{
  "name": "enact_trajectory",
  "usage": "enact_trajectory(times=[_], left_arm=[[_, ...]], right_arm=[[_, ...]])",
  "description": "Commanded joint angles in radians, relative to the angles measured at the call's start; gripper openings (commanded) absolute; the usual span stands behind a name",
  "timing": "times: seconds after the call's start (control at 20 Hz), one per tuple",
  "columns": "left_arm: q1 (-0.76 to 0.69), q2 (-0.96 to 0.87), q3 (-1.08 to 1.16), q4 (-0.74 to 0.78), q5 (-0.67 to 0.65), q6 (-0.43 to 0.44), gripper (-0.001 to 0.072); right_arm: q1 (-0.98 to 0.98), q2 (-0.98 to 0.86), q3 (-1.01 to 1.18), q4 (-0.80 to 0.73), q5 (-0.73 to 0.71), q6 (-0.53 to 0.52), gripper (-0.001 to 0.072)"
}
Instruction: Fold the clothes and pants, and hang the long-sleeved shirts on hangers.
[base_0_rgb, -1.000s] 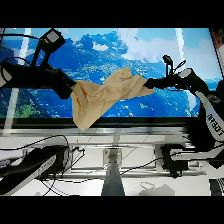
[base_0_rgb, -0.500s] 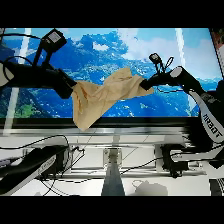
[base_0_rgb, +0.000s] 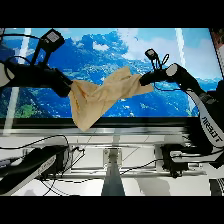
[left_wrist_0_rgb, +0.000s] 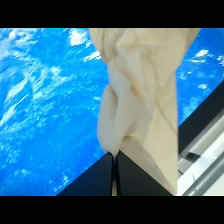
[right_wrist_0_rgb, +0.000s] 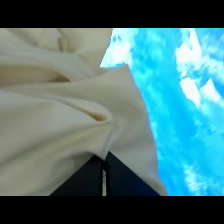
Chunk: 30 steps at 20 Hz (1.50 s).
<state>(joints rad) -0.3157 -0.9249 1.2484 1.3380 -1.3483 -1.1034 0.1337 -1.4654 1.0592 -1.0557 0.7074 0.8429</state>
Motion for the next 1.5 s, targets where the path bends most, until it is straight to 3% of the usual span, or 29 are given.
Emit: enact_trajectory(times=[0.0,0.25,0.5,0.65,0.75,1.0,1.1,1.2,1.3,1.45], left_arm=[[0.034,0.004,0.001,0.105,0.001,-0.065,0.0014],[0.197,0.066,0.001,0.105,0.07,-0.105,0.0014],[0.364,0.218,0.001,0.103,0.375,-0.169,0.0014],[0.377,0.318,0.001,0.09,0.569,-0.169,0.0014],[0.378,0.384,0.001,0.044,0.631,-0.169,0.0014],[0.377,0.514,0.001,0.037,0.629,-0.177,0.0014],[0.378,0.516,0.001,0.037,0.583,-0.241,0.0013],[0.378,0.469,0.0,0.037,0.386,-0.303,0.0013],[0.378,0.372,-0.024,0.037,0.194,-0.303,0.0014],[0.377,0.163,-0.098,0.037,0.221,-0.303,0.0014]], right_arm=[[0.003,0.106,0.078,-0.056,-0.019,0.07,0.0015],[-0.077,0.358,0.216,-0.151,-0.047,0.145,0.0015],[-0.19,0.631,0.314,-0.151,-0.047,0.144,0.0015],[-0.189,0.774,0.343,-0.146,-0.045,0.144,0.0016],[-0.189,0.863,0.348,-0.146,-0.045,0.144,0.0016],[-0.189,0.986,0.348,-0.146,0.002,0.145,0.0016],[-0.189,0.962,0.346,-0.146,0.103,0.166,0.0015],[-0.189,0.895,0.346,-0.146,0.271,0.257,0.0015],[-0.189,0.778,0.345,-0.145,0.419,0.305,0.0016],[-0.189,0.562,0.31,-0.143,0.439,0.306,0.0016]])
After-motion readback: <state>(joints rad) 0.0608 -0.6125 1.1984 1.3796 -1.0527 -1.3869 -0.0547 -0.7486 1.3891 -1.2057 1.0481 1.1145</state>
